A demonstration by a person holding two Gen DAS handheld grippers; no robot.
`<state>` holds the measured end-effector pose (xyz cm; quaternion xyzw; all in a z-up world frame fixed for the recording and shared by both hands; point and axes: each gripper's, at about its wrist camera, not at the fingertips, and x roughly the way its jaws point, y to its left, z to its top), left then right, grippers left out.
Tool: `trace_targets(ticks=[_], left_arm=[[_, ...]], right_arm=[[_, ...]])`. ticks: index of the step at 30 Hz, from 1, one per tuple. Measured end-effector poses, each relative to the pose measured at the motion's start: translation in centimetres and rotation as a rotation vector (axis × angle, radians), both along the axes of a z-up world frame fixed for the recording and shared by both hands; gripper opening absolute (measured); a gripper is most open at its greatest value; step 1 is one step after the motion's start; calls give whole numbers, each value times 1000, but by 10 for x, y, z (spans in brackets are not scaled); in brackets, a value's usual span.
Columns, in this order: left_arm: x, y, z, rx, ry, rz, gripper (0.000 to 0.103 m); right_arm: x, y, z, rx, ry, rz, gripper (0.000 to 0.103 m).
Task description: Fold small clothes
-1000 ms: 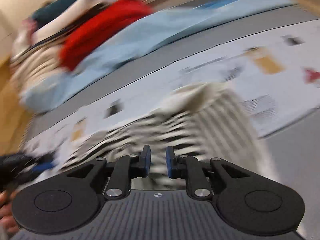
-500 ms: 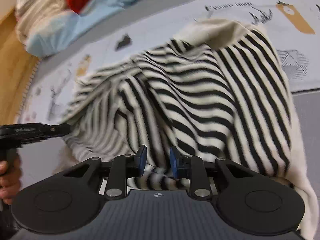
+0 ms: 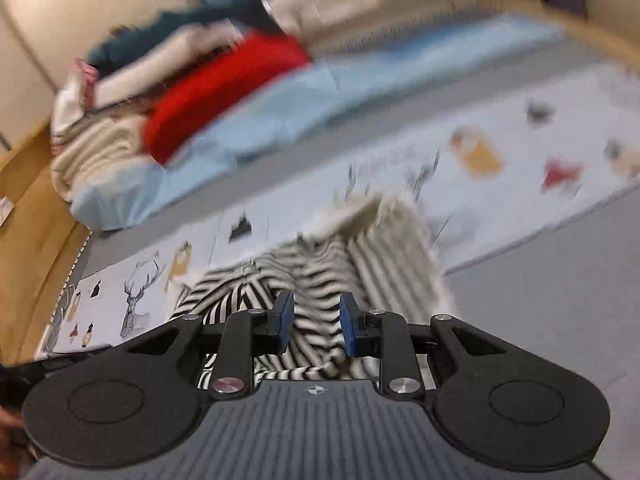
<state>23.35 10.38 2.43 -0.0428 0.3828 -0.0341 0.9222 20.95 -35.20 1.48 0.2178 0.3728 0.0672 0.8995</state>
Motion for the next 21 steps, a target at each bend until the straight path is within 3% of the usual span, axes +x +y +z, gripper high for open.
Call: trace_targets(ticks=[3, 6, 7, 9, 11, 15, 18, 21], left_arm=[[-49, -1, 10, 52, -67, -30, 52], [-93, -3, 0, 61, -92, -56, 53], [-105, -2, -9, 48, -92, -63, 49], [-118, 0, -19, 7, -42, -52, 31], [-128, 3, -18, -29, -71, -66, 28], [-126, 12, -31, -23, 27, -40, 28], [-117, 22, -44, -64, 125, -6, 28], [-108, 31, -62, -53, 210, 37, 28]], right_arm=[[-50, -11, 19, -133, -89, -10, 28], [-95, -29, 19, -147, -92, -52, 28], [-107, -30, 12, -142, -93, -70, 28], [-131, -32, -5, -142, -95, -102, 28], [-143, -27, -25, -146, -47, -108, 29], [-146, -22, -38, -128, -27, -101, 29], [-142, -24, -51, -134, 31, -109, 29], [-140, -30, -62, -119, 100, -127, 29]])
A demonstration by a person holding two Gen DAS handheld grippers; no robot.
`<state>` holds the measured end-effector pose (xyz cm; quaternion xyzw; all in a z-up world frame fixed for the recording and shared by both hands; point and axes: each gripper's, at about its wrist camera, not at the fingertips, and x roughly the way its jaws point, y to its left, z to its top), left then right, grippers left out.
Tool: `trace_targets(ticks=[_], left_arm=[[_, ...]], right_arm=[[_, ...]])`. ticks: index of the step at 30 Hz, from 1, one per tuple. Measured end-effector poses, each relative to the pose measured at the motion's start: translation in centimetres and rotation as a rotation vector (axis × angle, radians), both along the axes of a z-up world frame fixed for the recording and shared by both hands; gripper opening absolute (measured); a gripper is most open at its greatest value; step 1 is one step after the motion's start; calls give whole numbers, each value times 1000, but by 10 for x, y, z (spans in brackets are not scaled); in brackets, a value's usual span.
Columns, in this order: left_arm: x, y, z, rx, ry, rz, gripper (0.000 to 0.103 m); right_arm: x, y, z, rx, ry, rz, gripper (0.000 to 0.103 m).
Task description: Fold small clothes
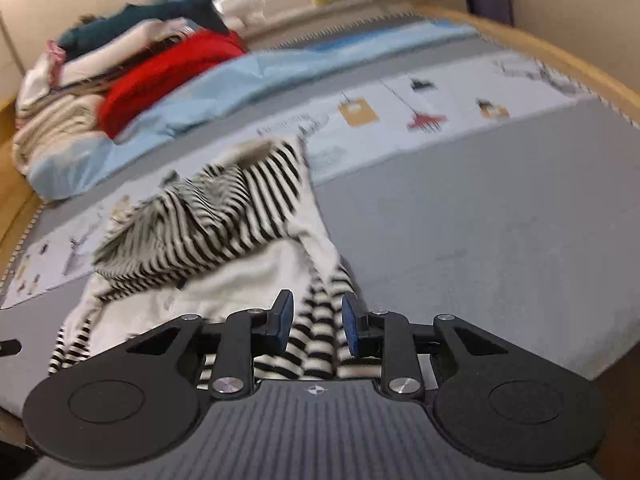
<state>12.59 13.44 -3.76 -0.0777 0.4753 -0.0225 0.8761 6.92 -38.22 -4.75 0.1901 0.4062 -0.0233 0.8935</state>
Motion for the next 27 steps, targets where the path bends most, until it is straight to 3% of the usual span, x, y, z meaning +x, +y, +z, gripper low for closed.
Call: trace_targets(ticks=[2, 7, 11, 14, 15, 17, 20, 22, 27], left_arm=[[6, 8, -13, -25, 73, 34, 30], [7, 27, -43, -183, 219, 132, 42], [8, 29, -60, -216, 292, 192, 48], [10, 27, -72, -175, 328, 212, 47], [10, 26, -76, -153, 346, 216, 45], [8, 25, -82, -127, 372, 223, 14], [3, 23, -79, -112, 351, 219, 3], [-1, 26, -77, -93, 331, 259, 3], [-3, 32, -79, -154, 331, 291, 7]], right_arm=[[1, -3, -9, 27, 46, -7, 29], [10, -2, -39, 30, 192, -4, 29], [12, -3, -57, 13, 274, -8, 30], [13, -4, -66, 22, 306, -13, 32], [14, -3, -68, 20, 315, -7, 33], [15, 0, -70, 4, 331, 6, 35], [16, 3, -76, -14, 363, 13, 38], [16, 3, -78, -20, 374, 14, 38], [18, 5, -80, -21, 377, 25, 38]])
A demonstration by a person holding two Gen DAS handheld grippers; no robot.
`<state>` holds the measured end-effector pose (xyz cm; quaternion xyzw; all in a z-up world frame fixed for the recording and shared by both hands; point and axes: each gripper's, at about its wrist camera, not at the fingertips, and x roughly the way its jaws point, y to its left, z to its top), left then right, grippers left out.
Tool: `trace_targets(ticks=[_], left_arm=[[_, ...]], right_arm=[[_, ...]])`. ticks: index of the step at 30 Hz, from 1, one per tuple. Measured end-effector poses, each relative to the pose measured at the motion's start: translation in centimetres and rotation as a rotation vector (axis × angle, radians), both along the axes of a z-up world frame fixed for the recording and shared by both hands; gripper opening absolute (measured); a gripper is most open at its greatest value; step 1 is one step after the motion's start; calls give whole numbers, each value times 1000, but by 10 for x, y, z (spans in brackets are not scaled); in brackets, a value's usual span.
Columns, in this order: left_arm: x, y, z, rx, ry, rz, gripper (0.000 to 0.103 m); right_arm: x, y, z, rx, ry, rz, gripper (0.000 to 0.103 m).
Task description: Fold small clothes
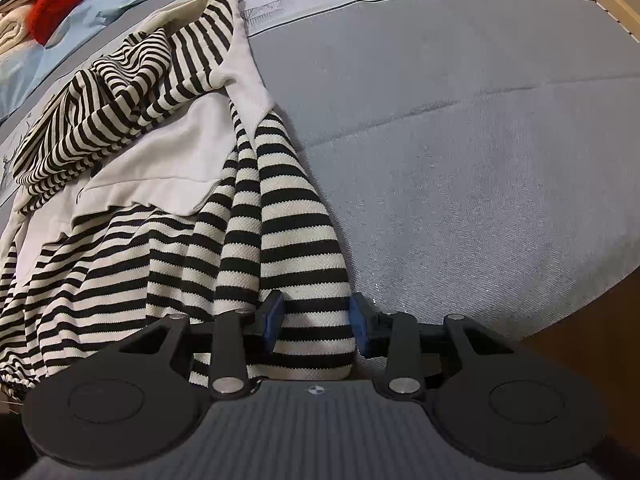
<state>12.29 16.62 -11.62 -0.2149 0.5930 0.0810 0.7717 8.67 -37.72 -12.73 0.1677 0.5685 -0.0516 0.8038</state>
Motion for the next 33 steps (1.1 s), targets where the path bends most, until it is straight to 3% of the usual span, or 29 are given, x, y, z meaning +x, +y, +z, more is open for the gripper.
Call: trace_targets(ticks=[2, 7, 9, 12, 13, 14, 18, 21, 24, 27, 29, 31, 33], left_arm=[[2, -4, -3, 4, 12, -15, 24], [3, -10, -7, 28, 19, -42, 26], [3, -10, -7, 27, 16, -49, 26], [2, -15, -8, 29, 14, -81, 20], [4, -18, -9, 25, 13, -95, 9], [5, -20, -10, 20, 9, -107, 5], [0, -19, 3, 5, -49, -97, 4], [-6, -7, 18, -50, -129, -24, 4], [-11, 4, 22, -81, -147, 58, 5], [-10, 16, 15, -125, -121, 147, 19], [-9, 21, 11, -184, -116, 185, 49], [-5, 18, 7, -194, -99, 174, 58], [1, 13, 3, -161, -67, 143, 58]], right_arm=[[1, 2, -1, -8, 2, 13, 38], [4, 5, -3, -21, 6, 30, 38], [4, 6, -4, -26, 5, 40, 31], [5, 9, -3, -32, 0, 60, 11], [5, 9, -3, -32, -4, 63, 9], [4, 9, -2, -28, -9, 62, 6], [3, 6, 7, -4, -67, 40, 4], [1, -2, 16, 31, -125, -2, 4], [-1, -8, 23, 49, -172, -41, 4], [1, -8, 18, 44, -146, -46, 6], [2, -5, 12, 58, -101, -45, 10], [2, -1, 7, 60, -72, -33, 15], [3, 2, 5, 42, -61, -21, 33]])
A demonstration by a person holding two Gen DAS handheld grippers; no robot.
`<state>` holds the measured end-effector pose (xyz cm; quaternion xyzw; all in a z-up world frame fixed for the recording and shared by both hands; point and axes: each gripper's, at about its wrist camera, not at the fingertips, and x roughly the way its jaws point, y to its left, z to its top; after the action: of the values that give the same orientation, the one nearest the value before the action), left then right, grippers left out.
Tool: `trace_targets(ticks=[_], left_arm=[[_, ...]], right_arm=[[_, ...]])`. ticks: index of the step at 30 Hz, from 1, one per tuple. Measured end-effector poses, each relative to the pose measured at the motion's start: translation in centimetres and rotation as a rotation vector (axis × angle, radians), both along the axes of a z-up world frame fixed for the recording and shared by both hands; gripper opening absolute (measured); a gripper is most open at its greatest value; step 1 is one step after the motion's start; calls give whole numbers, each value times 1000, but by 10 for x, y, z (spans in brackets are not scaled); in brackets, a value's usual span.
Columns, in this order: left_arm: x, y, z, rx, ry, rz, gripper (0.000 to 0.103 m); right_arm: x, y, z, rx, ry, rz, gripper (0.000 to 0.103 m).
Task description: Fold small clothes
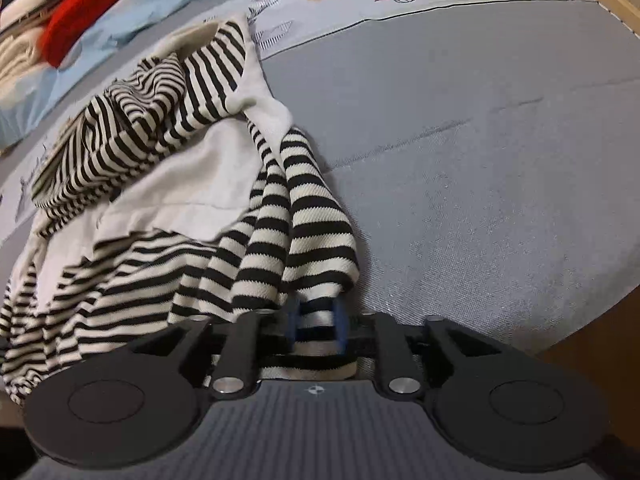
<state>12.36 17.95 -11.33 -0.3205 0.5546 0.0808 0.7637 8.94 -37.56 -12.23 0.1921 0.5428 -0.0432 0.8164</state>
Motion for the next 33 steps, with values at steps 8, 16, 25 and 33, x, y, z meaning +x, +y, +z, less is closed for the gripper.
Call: trace_targets(ticks=[8, 16, 25, 33], left_arm=[[6, -26, -13, 106, 46, -148, 40], [1, -38, -7, 125, -2, -236, 6], [-12, -36, 55, 85, -166, -256, 5], [-46, -19, 134, 40, -331, -322, 5]], right_arm=[[-1, 15, -12, -47, 71, 59, 43], [0, 22, -10, -28, 42, 108, 6], [-6, 2, 45, 88, -194, 59, 4], [-36, -36, 121, 256, -448, 6, 4]])
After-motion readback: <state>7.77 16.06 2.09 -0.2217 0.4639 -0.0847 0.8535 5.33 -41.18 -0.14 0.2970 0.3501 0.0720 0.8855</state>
